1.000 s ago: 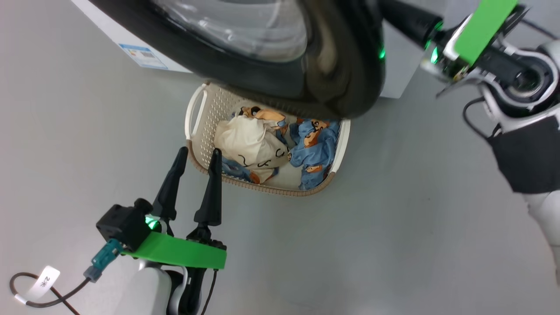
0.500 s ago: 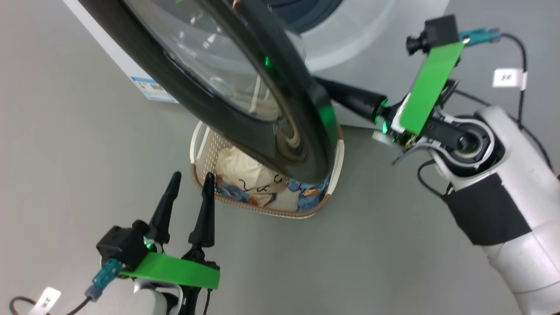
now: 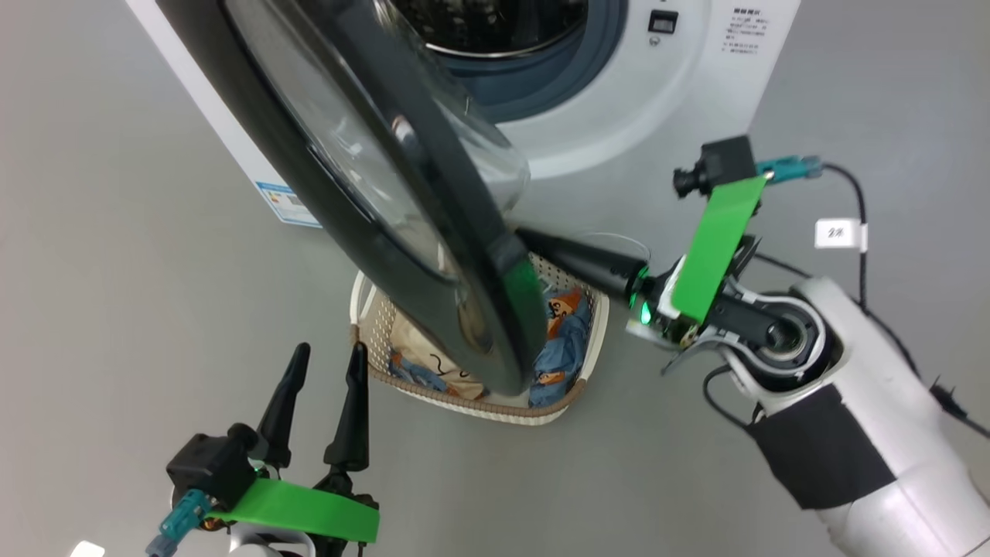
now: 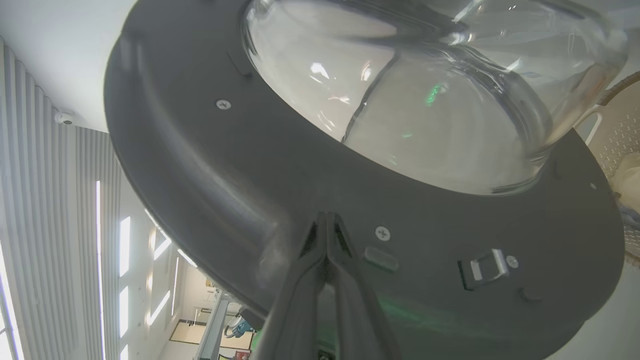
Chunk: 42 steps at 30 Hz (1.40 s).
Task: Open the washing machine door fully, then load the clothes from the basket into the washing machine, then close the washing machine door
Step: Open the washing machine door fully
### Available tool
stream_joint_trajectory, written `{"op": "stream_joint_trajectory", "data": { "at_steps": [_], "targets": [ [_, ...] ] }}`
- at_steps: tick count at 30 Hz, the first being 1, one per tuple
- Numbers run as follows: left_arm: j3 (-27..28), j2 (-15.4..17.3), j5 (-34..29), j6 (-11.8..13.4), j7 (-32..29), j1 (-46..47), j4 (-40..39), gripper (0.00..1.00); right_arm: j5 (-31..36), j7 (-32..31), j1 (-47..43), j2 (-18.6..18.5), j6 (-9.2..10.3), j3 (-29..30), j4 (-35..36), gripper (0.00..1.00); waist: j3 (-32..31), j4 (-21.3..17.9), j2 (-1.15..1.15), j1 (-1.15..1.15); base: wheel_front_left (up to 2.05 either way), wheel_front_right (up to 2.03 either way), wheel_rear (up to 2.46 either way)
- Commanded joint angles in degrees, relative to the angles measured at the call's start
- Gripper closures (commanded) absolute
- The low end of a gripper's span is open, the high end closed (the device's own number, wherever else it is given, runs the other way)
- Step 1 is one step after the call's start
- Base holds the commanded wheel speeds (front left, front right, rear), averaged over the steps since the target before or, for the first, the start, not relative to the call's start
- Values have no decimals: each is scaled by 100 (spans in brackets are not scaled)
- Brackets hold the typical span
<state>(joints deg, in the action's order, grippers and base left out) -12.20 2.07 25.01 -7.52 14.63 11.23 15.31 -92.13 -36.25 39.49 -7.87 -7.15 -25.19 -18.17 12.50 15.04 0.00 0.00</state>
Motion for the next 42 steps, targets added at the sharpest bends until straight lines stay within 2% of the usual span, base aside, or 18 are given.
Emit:
{"op": "stream_joint_trajectory", "data": {
  "at_steps": [1, 16, 27, 29, 31, 32, 33, 34, 35, 36, 37, 42],
  "targets": [
    [201, 81, -76, 3, 37, -5, -100, 0, 28, -57, -94, 172, -34, -78, 202, 100, -74, 33, 0, 0, 0, 0, 0],
    [202, 81, -50, 3, 37, -122, -99, 0, 133, -15, -340, 401, -34, -207, 277, 100, -285, 146, 0, 0, 0, 0, 0],
    [252, 81, -72, 3, 37, -253, -93, 0, 292, 444, -635, 227, -34, -15, 310, 100, -507, -49, 0, 0, 0, 0, 0],
    [280, 90, -92, 3, 37, -292, -113, 0, 361, 581, -721, 126, -34, 6, 342, 84, -551, -165, 0, 0, 0, 0, 0],
    [266, 119, -76, 3, 37, -332, -130, 0, 366, 686, -795, 83, -34, 27, 357, 62, -595, -246, 0, 0, 0, 0, 0],
    [262, 139, -72, 3, 37, -356, -135, 0, 376, 730, -835, 55, -34, 28, 369, 55, -621, -288, 0, 0, 0, 0, 0],
    [262, 139, -72, 3, 37, -356, -135, 0, 376, 730, -835, 55, -34, 28, 369, 55, -621, -288, 0, 0, 0, 0, 0],
    [268, 155, -65, 3, 37, -382, -143, 0, 394, 784, -877, 23, -34, 26, 382, 47, -644, -329, 0, 0, 0, 0, 0],
    [275, 168, -59, 3, 37, -406, -152, 0, 416, 853, -923, -12, -34, 30, 390, 18, -670, -368, 0, 0, 0, 0, 0],
    [285, 179, -55, 3, 37, -431, -159, 0, 438, 924, -974, -49, -34, 30, 399, 3, -700, -402, 0, 0, 0, 0, 0],
    [297, 189, -53, 3, 37, -454, -164, 0, 460, 994, -1029, -88, -34, 25, 419, 0, -729, -435, 0, 0, 0, 0, 0],
    [386, 246, -16, 3, 37, -567, -222, 0, 497, 1478, -1412, -295, -34, 65, 563, 0, -873, -598, 0, 0, 0, 0, 0]
  ]
}}
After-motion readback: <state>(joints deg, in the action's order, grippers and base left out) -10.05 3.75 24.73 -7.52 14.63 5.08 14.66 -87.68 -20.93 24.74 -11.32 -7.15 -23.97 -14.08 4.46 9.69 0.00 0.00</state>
